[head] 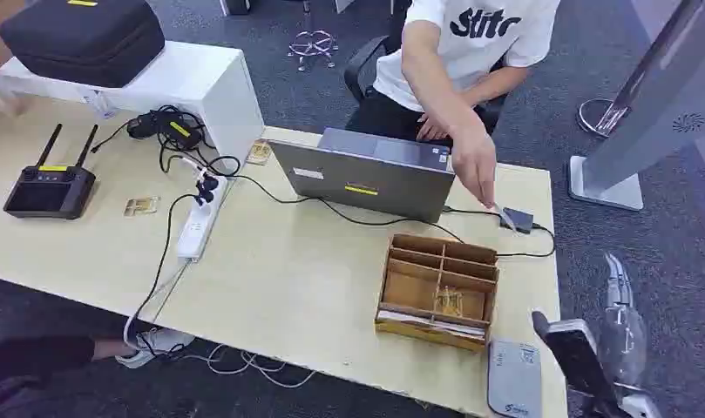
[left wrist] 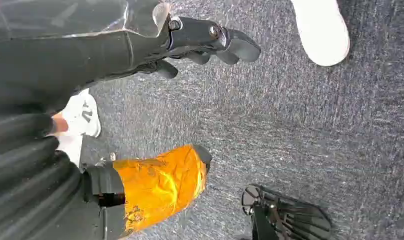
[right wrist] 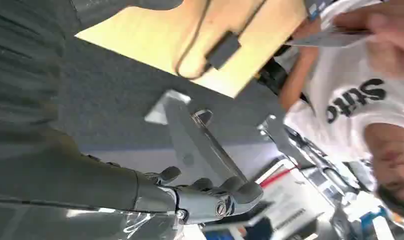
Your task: Pass the card to the sensor for recognition and then transmit it.
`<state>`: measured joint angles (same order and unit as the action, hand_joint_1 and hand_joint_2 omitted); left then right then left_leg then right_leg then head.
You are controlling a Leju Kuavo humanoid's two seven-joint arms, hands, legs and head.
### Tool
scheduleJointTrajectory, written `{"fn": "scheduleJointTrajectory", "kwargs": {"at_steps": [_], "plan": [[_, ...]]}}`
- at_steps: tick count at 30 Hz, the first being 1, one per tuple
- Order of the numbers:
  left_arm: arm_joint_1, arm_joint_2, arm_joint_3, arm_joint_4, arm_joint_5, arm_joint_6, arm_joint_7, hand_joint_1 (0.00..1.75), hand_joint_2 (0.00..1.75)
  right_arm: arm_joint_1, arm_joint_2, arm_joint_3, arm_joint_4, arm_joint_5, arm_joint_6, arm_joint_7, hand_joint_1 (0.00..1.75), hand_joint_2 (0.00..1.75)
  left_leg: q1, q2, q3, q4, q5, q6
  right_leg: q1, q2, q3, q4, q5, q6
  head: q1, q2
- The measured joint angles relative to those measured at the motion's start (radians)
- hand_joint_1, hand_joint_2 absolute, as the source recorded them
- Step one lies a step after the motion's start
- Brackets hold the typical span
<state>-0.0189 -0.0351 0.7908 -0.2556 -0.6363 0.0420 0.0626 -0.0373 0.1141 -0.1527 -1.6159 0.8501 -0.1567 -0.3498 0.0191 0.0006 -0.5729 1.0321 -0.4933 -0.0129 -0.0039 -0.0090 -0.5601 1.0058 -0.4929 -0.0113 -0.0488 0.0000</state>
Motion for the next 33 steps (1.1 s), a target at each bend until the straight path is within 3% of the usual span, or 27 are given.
{"fn": "scheduleJointTrajectory", "kwargs": {"at_steps": [12, 25, 26, 27, 28, 29, 33], "plan": [[-0.007, -0.002, 0.016, 0.000, -0.089, 0.000, 0.000, 0.00, 1.75, -0.123, -0.007, 0.245, -0.067, 0.317, -0.138, 0.093, 0.00, 1.75, 0.000, 0.000, 0.000, 0.000, 0.000, 0.000, 0.000, 0.000, 0.000, 0.000, 0.000, 0.000, 0.000, 0.000], [-0.024, -0.010, 0.016, 0.000, -0.226, -0.006, 0.000, 0.00, 1.75, -0.308, 0.017, 0.457, -0.052, 0.641, -0.228, 0.256, 0.00, 1.75, 0.000, 0.000, 0.000, 0.000, 0.002, 0.000, 0.000, 0.000, 0.000, 0.001, 0.001, 0.000, 0.000, 0.000], [-0.024, -0.010, 0.016, 0.000, -0.234, -0.006, 0.000, 0.00, 1.75, -0.314, 0.019, 0.463, -0.049, 0.653, -0.231, 0.264, 0.16, 1.75, 0.000, 0.000, 0.000, 0.000, 0.002, 0.000, 0.000, 0.000, 0.000, 0.001, 0.001, 0.000, 0.000, 0.000], [-0.024, -0.011, 0.017, 0.000, -0.243, -0.006, 0.000, 0.00, 1.75, -0.319, 0.021, 0.470, -0.045, 0.664, -0.231, 0.273, 1.27, 1.75, 0.000, 0.000, 0.000, 0.000, 0.002, 0.000, 0.000, 0.000, 0.000, 0.001, 0.001, 0.000, 0.000, 0.000], [-0.024, -0.011, 0.018, 0.000, -0.252, -0.006, 0.000, 0.00, 1.75, -0.324, 0.021, 0.475, -0.041, 0.673, -0.231, 0.280, 1.61, 1.75, 0.000, 0.000, 0.000, 0.000, 0.002, 0.000, 0.000, 0.000, 0.000, 0.001, 0.001, 0.000, 0.000, 0.000], [-0.025, -0.011, 0.021, 0.000, -0.259, -0.006, 0.000, 0.00, 1.75, -0.329, 0.021, 0.479, -0.035, 0.679, -0.231, 0.287, 1.73, 1.75, 0.000, 0.000, 0.000, 0.000, 0.002, 0.000, 0.000, 0.000, 0.000, 0.001, 0.001, 0.000, 0.000, 0.000], [-0.026, -0.013, 0.036, 0.000, -0.278, -0.006, 0.000, 0.00, 1.75, -0.339, 0.022, 0.484, -0.010, 0.690, -0.224, 0.299, 1.75, 1.75, 0.000, 0.000, 0.000, 0.000, 0.002, 0.000, 0.000, 0.000, 0.000, 0.001, 0.001, 0.000, 0.000, 0.000]]}}
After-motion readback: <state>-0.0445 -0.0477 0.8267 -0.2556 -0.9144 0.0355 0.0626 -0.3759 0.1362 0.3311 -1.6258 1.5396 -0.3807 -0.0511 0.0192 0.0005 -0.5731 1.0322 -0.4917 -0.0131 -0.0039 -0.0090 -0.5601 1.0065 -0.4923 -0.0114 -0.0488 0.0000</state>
